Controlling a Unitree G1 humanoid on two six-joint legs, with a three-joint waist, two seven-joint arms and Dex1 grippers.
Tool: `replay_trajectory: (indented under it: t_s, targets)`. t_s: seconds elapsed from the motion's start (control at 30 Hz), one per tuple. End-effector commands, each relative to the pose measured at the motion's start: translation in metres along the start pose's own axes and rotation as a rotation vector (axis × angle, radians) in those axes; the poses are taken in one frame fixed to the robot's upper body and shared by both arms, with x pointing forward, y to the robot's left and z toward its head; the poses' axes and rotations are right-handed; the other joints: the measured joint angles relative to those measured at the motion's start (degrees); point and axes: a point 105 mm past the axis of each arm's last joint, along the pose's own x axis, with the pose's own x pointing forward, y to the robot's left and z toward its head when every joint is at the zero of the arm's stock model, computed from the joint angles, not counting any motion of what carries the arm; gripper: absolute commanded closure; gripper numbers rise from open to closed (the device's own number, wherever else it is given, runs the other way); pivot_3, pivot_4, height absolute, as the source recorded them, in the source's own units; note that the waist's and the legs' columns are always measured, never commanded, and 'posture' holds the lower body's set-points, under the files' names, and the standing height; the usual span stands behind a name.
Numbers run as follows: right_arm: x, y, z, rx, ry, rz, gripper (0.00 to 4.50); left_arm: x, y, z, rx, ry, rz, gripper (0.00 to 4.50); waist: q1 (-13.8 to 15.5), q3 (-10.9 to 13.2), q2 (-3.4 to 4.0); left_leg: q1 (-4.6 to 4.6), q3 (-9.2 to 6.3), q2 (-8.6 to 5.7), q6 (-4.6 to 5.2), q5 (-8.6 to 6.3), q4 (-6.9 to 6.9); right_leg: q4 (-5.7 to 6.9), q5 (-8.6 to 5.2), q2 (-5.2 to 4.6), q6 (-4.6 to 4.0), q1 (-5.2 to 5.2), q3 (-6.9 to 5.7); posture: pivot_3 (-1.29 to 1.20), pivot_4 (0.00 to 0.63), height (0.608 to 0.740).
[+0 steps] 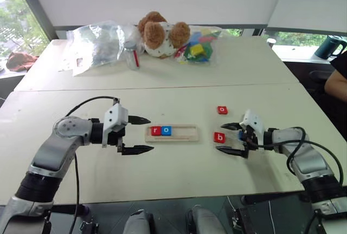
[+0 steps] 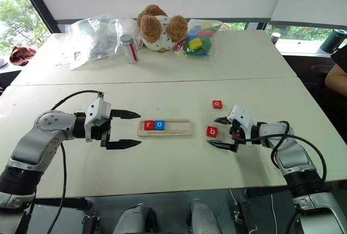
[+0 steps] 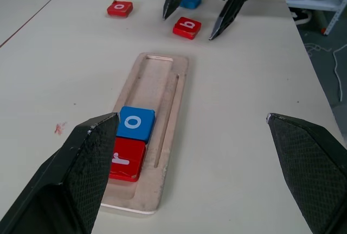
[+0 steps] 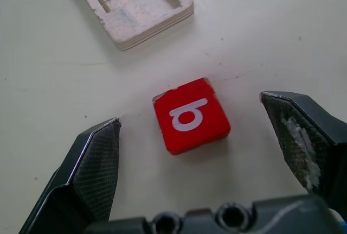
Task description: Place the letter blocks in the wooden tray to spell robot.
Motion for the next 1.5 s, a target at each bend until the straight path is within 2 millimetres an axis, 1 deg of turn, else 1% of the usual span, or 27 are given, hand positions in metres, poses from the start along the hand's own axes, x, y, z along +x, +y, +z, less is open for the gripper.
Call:
replay_trajectory:
  t_s: [0.03,0.07,0.13,0.17,0.33,0.43,0.5,0.57,0.6,0.73,0.83,1.0,1.1,1.3,1.5]
  targets:
    - [-0.006,-0.004,0.014,-0.026,-0.050,-0.033,0.02,-0.002,0.002,0.006,0.032,-0.014,0.015,0.00,-0.02,0.00,0.00,0.05,0.00,0.00,0.00,0.00,0.00,0.00,0.00,0.00,0.00,0.05,0.00,0.00,0.150,0.740]
    - [-0.005,-0.003,0.013,-0.028,-0.049,-0.028,0.02,-0.002,0.003,0.004,0.030,-0.011,0.017,0.00,-0.04,0.00,0.00,0.07,0.00,0.00,0.00,0.00,0.00,0.00,0.00,0.01,0.00,0.06,0.00,0.00,0.150,0.740]
    - [-0.004,-0.003,0.011,-0.034,-0.043,-0.034,0.53,-0.001,0.004,0.003,0.027,-0.008,0.020,0.00,-0.03,0.00,0.00,0.09,0.00,0.00,0.00,0.00,-0.01,0.00,0.00,0.03,0.00,0.08,-0.01,0.00,0.150,0.740]
    - [-0.004,-0.004,0.011,-0.032,-0.042,-0.036,0.89,-0.001,0.005,0.003,0.027,-0.008,0.021,0.00,-0.03,0.00,0.00,0.10,0.00,0.00,0.00,0.00,-0.03,0.00,0.00,0.04,0.00,0.08,-0.01,0.00,0.150,0.740]
    - [-0.003,-0.009,0.008,-0.027,-0.032,-0.050,3.34,-0.002,0.008,0.001,0.026,0.001,0.029,0.00,-0.03,0.00,0.00,0.11,0.02,0.00,0.00,0.00,-0.04,0.00,0.00,0.04,0.00,0.09,-0.01,0.00,0.150,0.740]
    - [-0.002,-0.010,0.019,-0.045,-0.056,-0.040,3.36,-0.007,0.010,-0.003,0.019,0.016,0.047,0.00,-0.04,0.00,0.00,0.15,0.03,0.00,0.00,0.00,-0.04,0.00,0.00,0.03,0.00,0.13,0.00,0.00,0.150,0.740]
    - [0.005,-0.009,0.045,-0.067,-0.111,0.006,3.36,-0.016,0.014,-0.009,0.010,0.043,0.075,0.00,-0.28,0.02,0.03,0.16,0.03,0.00,0.00,0.00,-0.04,0.00,0.00,0.04,0.00,0.13,0.00,0.00,0.150,0.740]
    - [0.018,-0.001,0.075,-0.085,-0.161,0.103,3.36,-0.028,0.016,-0.016,0.002,0.081,0.100,0.00,-0.74,0.03,0.05,0.31,0.02,0.02,0.00,0.00,-0.07,0.08,0.00,0.05,0.00,0.12,0.11,0.00,0.150,0.740]
    - [0.025,0.002,0.085,-0.099,-0.167,0.137,3.36,-0.033,0.018,-0.018,-0.002,0.091,0.111,0.00,-1.02,0.04,0.06,0.44,0.09,0.03,0.00,0.00,-0.14,0.13,0.00,0.08,0.00,0.13,0.22,0.00,0.150,0.740]
    - [0.055,0.004,0.104,-0.150,-0.149,0.193,3.36,-0.040,0.023,-0.028,-0.018,0.096,0.154,0.00,-0.55,0.03,0.06,0.62,0.09,0.08,0.01,-0.01,-0.22,0.21,-0.01,0.16,-0.03,0.24,0.24,0.00,0.150,0.740]
    - [0.072,0.007,0.103,-0.179,-0.098,0.242,3.36,-0.040,0.021,-0.034,-0.039,0.089,0.172,0.00,0.05,0.04,0.06,0.57,0.22,0.06,0.00,0.00,-0.21,0.16,-0.02,0.11,-0.03,0.22,0.23,0.00,0.150,0.740]
    - [0.087,0.011,0.096,-0.213,-0.033,0.299,3.36,-0.044,0.017,-0.039,-0.064,0.086,0.216,0.00,-0.03,0.03,0.06,0.46,0.38,0.00,0.06,-0.04,-0.15,0.01,-0.01,-0.07,-0.01,0.23,0.24,0.00,0.150,0.740]
    - [0.096,0.011,0.095,-0.224,-0.010,0.311,3.36,-0.046,0.018,-0.040,-0.071,0.087,0.247,0.00,-0.29,0.04,0.06,0.52,0.39,0.00,0.06,-0.04,-0.15,0.04,0.00,-0.06,-0.01,0.23,0.26,0.00,0.150,0.740]
    - [0.105,0.007,0.090,-0.248,0.031,0.309,3.36,-0.046,0.020,-0.038,-0.067,0.080,0.272,0.00,-0.39,0.04,0.06,0.58,0.42,0.06,0.03,-0.03,-0.19,0.11,0.00,0.03,-0.01,0.22,0.24,0.00,0.150,0.740]
    - [0.111,0.006,0.090,-0.226,0.028,0.316,3.36,-0.046,0.022,-0.038,-0.091,0.060,0.292,0.00,-0.45,0.04,0.06,0.59,0.49,0.05,0.03,-0.03,-0.18,0.11,0.00,-0.01,-0.01,0.22,0.26,0.00,0.150,0.740]
